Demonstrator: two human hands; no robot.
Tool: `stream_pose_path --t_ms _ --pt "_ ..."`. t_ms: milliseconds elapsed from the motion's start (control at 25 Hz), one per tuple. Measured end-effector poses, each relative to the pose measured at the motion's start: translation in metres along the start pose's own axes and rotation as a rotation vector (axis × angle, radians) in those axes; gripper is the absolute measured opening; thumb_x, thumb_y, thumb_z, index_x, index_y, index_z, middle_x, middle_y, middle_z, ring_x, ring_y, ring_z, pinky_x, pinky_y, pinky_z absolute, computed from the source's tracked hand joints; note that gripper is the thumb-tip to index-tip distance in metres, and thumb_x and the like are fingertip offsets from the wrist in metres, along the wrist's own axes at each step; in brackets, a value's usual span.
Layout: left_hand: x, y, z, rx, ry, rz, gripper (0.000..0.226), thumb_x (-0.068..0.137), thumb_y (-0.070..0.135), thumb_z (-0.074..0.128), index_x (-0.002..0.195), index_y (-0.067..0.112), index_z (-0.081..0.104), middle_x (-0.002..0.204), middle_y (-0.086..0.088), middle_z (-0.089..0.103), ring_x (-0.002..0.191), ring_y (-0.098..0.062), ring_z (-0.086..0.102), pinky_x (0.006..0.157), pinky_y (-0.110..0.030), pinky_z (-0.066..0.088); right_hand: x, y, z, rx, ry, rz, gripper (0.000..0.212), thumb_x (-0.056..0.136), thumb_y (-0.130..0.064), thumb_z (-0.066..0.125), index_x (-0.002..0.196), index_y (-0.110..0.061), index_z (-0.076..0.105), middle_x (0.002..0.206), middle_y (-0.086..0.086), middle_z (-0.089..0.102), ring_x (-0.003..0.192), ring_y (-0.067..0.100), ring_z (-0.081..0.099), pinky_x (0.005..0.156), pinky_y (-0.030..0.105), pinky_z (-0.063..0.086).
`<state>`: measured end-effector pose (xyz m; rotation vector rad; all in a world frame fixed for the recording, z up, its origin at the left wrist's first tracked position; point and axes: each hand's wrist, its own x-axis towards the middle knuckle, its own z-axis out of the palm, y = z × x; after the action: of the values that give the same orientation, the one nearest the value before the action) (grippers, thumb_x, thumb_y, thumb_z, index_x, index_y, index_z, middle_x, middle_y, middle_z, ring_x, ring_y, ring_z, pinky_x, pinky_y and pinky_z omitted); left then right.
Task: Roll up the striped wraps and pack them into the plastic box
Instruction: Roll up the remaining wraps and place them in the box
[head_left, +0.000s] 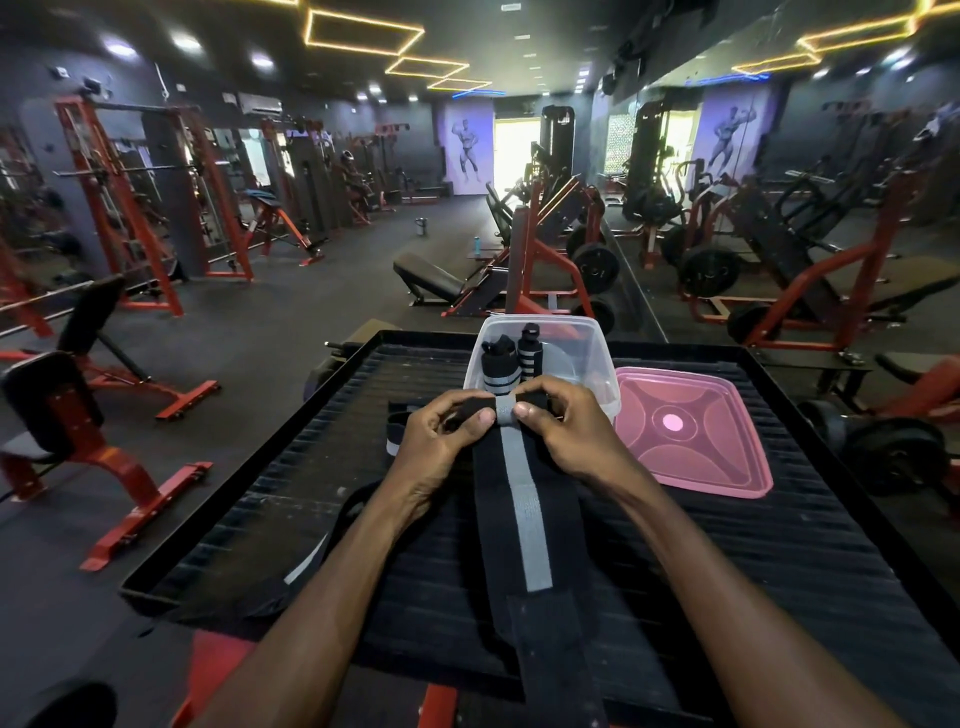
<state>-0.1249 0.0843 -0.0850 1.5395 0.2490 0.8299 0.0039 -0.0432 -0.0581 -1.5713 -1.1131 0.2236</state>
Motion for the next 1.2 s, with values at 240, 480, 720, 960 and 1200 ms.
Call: stream_pose_path --t_ms 240,480,720,960,1200 --pt "-0.0019 0.0033 0.0 0.093 0.012 0.012 0.018 0.092 0.004 0.068 0.102 0.017 0.075 0.097 0.004 0.079 0.095 -0.009 0.072 0.085 -0.022 0.055 -0.0016 0.0056 0.0051 0.006 -0.01 0.076 0.009 0.095 -0.022 0.063 0.103 -0.019 0.065 0.099 -0.002 0.068 0.097 0.015 0.064 0.087 0.034 0.051" --pt "-0.0004 -0.0005 -0.0008 -0.078 -0.026 -0.046 0.019 0.09 0.012 0.071 0.108 0.009 0.076 0.111 -0.011 0.076 0.108 -0.025 0.069 0.1 -0.038 0.053 -0.0008 0.0034 0.0008 0.02 -0.007 -0.031 0.014 0.09 -0.012 0.066 0.099 -0.023 0.065 0.097 -0.004 0.07 0.095 0.015 0.066 0.088 0.034 0.053" --pt "-0.0019 0.0018 -0.0016 0.065 -0.006 0.034 0.021 0.09 0.008 0.071 0.104 0.022 0.077 0.107 0.004 0.078 0.107 -0.014 0.07 0.094 -0.029 0.053 -0.005 -0.0004 -0.0004 0.127 -0.081 0.082 0.008 0.093 -0.02 0.067 0.101 -0.022 0.068 0.1 -0.002 0.071 0.096 0.012 0.068 0.087 0.031 0.055" --pt "-0.0037 0.0026 0.0001 -0.088 -0.082 -0.098 0.023 0.088 0.014 0.072 0.11 0.009 0.073 0.105 -0.012 0.076 0.098 -0.023 0.071 0.089 -0.034 0.057 -0.0063 0.0003 -0.0017 0.106 -0.054 0.031 0.022 0.088 -0.006 0.069 0.107 -0.017 0.067 0.104 0.004 0.07 0.102 0.021 0.067 0.092 0.036 0.054" --pt "-0.0027 0.0016 -0.0013 -0.017 -0.073 -0.046 0.028 0.085 -0.005 0.071 0.105 0.014 0.073 0.097 0.0 0.076 0.095 -0.014 0.07 0.083 -0.026 0.056 -0.0075 0.007 0.0018 0.136 -0.078 0.098 0.019 0.085 -0.025 0.073 0.101 -0.017 0.069 0.097 0.007 0.071 0.095 0.023 0.068 0.087 0.041 0.055"
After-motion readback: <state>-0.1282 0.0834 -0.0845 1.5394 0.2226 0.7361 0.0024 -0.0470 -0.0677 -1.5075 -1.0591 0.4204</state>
